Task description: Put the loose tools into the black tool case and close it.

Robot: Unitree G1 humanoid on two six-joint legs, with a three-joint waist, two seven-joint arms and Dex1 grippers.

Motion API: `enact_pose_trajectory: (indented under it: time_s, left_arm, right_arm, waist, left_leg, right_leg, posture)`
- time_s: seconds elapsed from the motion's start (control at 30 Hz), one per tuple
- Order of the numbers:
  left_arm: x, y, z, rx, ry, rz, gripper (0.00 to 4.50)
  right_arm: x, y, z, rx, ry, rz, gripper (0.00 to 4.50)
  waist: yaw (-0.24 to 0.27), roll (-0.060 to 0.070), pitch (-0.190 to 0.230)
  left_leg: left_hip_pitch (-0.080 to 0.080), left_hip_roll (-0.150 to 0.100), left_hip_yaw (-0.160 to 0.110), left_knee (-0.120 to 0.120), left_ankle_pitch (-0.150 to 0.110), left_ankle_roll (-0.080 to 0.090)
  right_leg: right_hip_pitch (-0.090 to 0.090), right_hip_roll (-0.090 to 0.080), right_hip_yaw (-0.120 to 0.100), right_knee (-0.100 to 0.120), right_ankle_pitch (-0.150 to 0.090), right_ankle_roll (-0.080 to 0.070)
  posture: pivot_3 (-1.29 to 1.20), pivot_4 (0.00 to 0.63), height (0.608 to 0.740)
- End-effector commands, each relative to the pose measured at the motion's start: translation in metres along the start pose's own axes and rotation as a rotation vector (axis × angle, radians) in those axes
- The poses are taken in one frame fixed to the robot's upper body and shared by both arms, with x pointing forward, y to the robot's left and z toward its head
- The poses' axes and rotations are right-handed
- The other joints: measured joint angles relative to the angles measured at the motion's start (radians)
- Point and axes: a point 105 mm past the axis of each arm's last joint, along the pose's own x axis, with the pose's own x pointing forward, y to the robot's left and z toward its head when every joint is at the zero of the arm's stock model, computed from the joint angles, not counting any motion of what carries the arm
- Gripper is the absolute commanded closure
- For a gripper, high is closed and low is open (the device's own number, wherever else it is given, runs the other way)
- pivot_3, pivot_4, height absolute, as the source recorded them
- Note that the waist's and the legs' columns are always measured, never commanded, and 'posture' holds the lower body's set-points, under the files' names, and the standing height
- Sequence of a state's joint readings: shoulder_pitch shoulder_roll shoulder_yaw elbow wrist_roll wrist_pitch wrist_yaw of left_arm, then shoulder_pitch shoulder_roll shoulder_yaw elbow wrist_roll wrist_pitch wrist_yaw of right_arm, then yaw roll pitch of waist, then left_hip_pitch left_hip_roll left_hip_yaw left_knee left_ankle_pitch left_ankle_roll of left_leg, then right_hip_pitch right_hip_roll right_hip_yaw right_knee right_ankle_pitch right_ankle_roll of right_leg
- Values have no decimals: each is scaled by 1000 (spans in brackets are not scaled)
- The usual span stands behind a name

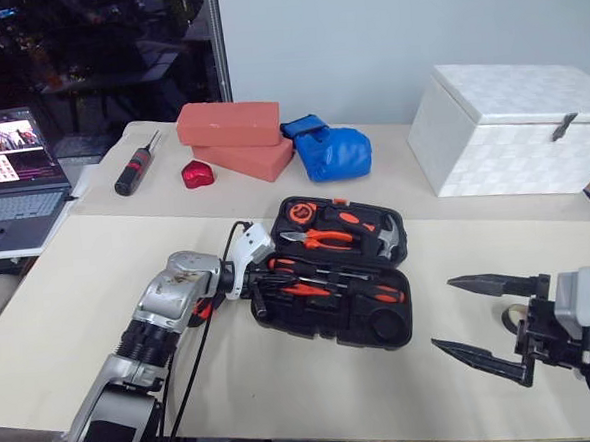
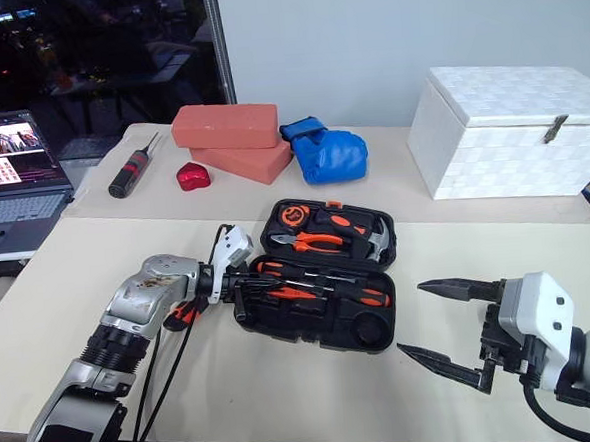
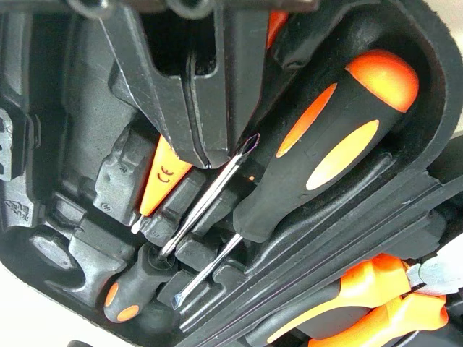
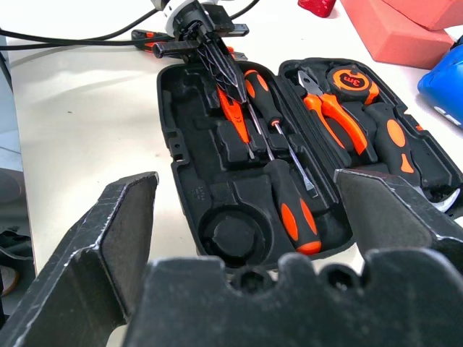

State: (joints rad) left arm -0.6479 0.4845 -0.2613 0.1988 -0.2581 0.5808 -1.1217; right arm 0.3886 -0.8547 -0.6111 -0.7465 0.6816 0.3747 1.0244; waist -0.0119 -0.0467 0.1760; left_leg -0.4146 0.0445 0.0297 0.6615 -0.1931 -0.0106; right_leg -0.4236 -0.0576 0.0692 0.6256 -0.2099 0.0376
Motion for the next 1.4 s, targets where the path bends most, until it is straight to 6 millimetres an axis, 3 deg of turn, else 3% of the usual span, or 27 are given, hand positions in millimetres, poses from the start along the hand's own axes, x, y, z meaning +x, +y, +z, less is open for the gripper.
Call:
enact_pose_trajectory:
  time_s: [0.03, 0.3, 0.4, 0.5, 0.6, 0.73, 0.9, 1.03, 1.17, 1.27, 1.3, 1.4]
  left_arm:
    - [5, -10, -13, 47, 46, -17, 4479]
    - [4, -10, -8, 70, -49, 31, 4479]
    - [-19, -10, 37, 26, -318, 64, 4479]
    - [-48, 2, 50, -6, -376, 199, 4479]
    - [-73, 12, 43, -84, -369, 344, 3806]
    - [-105, 17, 16, -172, -280, 589, 2249]
    - [-107, 0, -32, -244, -88, 665, 318]
    - [-101, -7, -57, -270, 18, 663, 318]
    - [-103, -4, -66, -251, 43, 669, 1487]
    - [-110, -1, -58, -230, -10, 651, 2543]
    - [-114, -3, -46, -193, -64, 613, 2750]
    - [-126, -16, -6, -86, -206, 428, 2748]
  right_arm:
    - [-2, 0, 7, -41, -16, -10, 0]
    - [-4, -5, 10, -55, -8, 5, 0]
    - [-3, -5, 11, -55, -16, -1, 0]
    - [-4, -1, 12, -36, -40, -6, 0]
    - [-2, 1, 15, -32, -71, -5, 0]
    - [2, 1, 20, -27, -105, 10, 0]
    - [8, -3, 17, -26, -112, 32, 0]
    - [13, -5, 18, -31, -120, 44, 0]
    - [14, -6, 18, -35, -119, 47, 0]
    - [13, -6, 17, -35, -117, 44, 0]
    - [13, -5, 17, -34, -117, 41, 0]
    - [12, -4, 17, -31, -118, 37, 0]
  waist:
    - [0, 0, 0]
    - [1, 3, -2]
    - [0, 2, -1]
    - [0, 1, 0]
    - [-6, 1, -1]
    - [-10, 1, 0]
    - [-3, 0, 0]
    - [1, 0, 0]
    - [0, 0, 0]
    - [0, 0, 0]
    - [0, 0, 0]
    - [0, -1, 1]
  left_leg:
    - [0, 0, 0, 0, 0, 0]
    - [1, 0, 0, 0, 0, 0]
    - [2, 0, 0, 0, 0, 0]
    - [-1, 1, 0, 0, 0, 0]
    - [-1, 2, 0, -1, 0, 0]
    - [0, 1, 0, -1, 0, 0]
    - [0, 1, 0, -1, 0, 0]
    - [0, 0, 0, -1, -5, -8]
    - [1, 0, 0, -1, -5, -8]
    - [1, 1, 0, -1, -5, -8]
    - [1, 1, 0, -1, -5, -8]
    - [-2, 1, 1, -1, -5, -8]
  right_leg:
    - [0, 0, 0, 0, 0, 0]
    - [1, -1, 0, 0, 0, 0]
    - [1, -1, 0, 0, 0, 0]
    - [-1, 0, -1, 0, 0, 0]
    - [-1, 1, -1, 0, 0, 0]
    - [-1, 0, -1, 0, 0, 1]
    - [-1, -1, -1, 0, -1, 0]
    - [-1, -2, -1, -1, -1, 0]
    - [-1, -2, -1, -2, -1, -1]
    - [-1, -2, -1, -1, -1, -1]
    - [-1, -2, -1, -1, -1, -1]
    - [-4, -1, -1, -2, -1, -1]
  posture:
    - [0, 150, 740]
    - [0, 150, 740]
    - [0, 150, 740]
    - [0, 150, 740]
    - [0, 150, 740]
    - [0, 150, 740]
    - [0, 150, 740]
    - [0, 150, 740]
    - [0, 150, 740]
    - [0, 150, 740]
    - [0, 150, 740]
    - [0, 150, 740]
